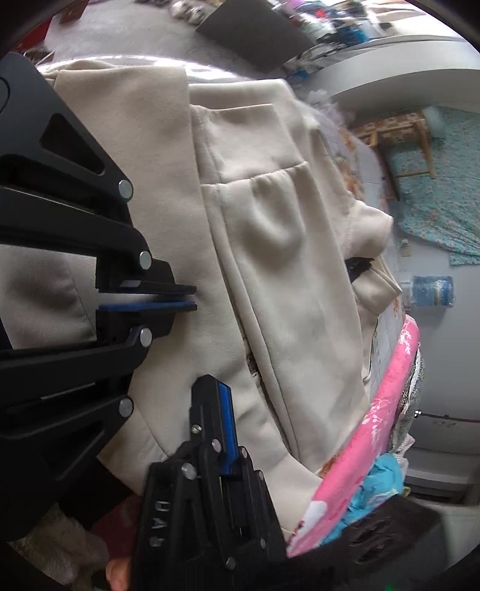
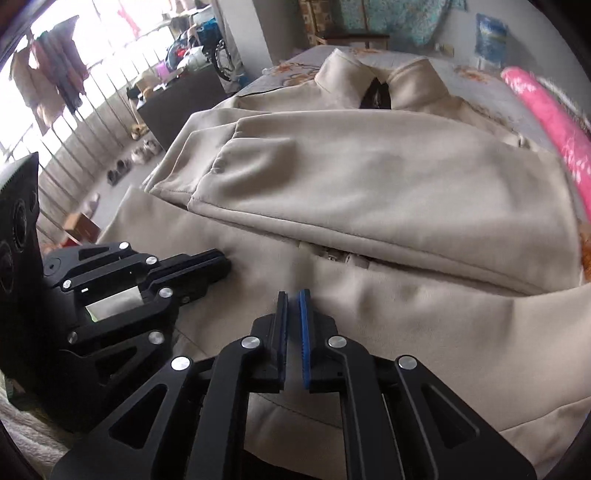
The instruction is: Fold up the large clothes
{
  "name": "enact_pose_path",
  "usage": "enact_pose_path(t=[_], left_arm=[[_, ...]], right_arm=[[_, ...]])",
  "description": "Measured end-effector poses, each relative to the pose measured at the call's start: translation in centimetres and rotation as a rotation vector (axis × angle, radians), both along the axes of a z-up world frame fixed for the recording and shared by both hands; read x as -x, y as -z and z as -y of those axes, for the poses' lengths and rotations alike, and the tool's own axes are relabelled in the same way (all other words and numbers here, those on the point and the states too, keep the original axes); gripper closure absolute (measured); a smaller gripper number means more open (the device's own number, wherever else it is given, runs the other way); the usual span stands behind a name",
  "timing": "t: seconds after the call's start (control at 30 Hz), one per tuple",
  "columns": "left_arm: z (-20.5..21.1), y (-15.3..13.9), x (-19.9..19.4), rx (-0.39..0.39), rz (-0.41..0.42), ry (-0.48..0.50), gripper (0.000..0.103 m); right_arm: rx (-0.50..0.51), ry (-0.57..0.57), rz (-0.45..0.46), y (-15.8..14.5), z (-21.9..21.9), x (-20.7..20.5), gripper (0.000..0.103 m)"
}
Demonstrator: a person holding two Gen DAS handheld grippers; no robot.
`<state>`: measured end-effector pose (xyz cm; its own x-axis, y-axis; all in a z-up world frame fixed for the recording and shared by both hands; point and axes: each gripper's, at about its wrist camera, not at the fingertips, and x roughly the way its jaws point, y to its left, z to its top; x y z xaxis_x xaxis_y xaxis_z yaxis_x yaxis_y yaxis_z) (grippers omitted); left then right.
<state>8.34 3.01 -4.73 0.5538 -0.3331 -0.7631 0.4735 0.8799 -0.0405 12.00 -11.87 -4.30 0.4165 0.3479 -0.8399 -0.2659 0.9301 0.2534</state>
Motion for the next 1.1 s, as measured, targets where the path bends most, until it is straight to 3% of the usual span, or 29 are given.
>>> enact_pose_path(t=[0.13, 0.27, 0.37, 0.43, 0.5, 0.6, 0.67, 0.77, 0.9, 0.97, 1.1], left_arm=[[-4.3, -1.4, 0.5, 0.092, -0.032, -0.076, 0.097], [-10.3, -0.3, 0.4, 0.01, -0.056, -0.288, 0.099], [-15.1, -0.5, 0.3, 0.072, -0.069, -0.436, 0.101], [-15.6, -1.3, 0.3, 0.044, -0.034, -0.491, 0.101], [-14.9, -2.3, 0.4, 0.082, -0.005, -0.466, 0.101], [-10.9, -3.2, 0.3, 0.181, -0.017, -0.307, 0.1], [-7.3, -2.8, 0.3, 0.175, -0.042, -0.206, 0.1], [-2.8, -1.2, 0.5, 0.106, -0.055, -0.102, 0.1], [-0.4, 0.2, 0.1, 0.005, -0.045, -0.093, 0.099], [-0.4, 0.3, -0.1, 0.007, -0.054, -0.091, 0.099], [-1.0, 0.5, -0.4, 0.041, -0.079, -0.1, 0.099]], right_arm=[[-0.021, 0.011, 0.003, 0.2, 0.1, 0.3, 0.097], [-0.026, 0.011, 0.008, 0.2, 0.0, 0.1, 0.097], [-0.033, 0.008, 0.012, 0.0, 0.4, 0.3, 0.097], [-0.034, 0.007, 0.015, 0.0, 0.4, 0.4, 0.097], [-0.039, 0.01, 0.018, 0.0, 0.6, 0.5, 0.097], [-0.048, 0.016, 0.024, 0.0, 0.6, 0.5, 0.097], [-0.054, 0.022, 0.027, 0.1, 0.7, 0.5, 0.097], [-0.079, 0.033, 0.024, 0.1, 1.2, 0.6, 0.095], [-0.073, 0.101, 0.049, -1.4, 4.3, 2.0, 0.092], [-0.034, 0.165, 0.063, -1.9, 6.9, 2.9, 0.09], [0.163, 0.303, 0.036, -0.7, 11.7, 3.0, 0.09]])
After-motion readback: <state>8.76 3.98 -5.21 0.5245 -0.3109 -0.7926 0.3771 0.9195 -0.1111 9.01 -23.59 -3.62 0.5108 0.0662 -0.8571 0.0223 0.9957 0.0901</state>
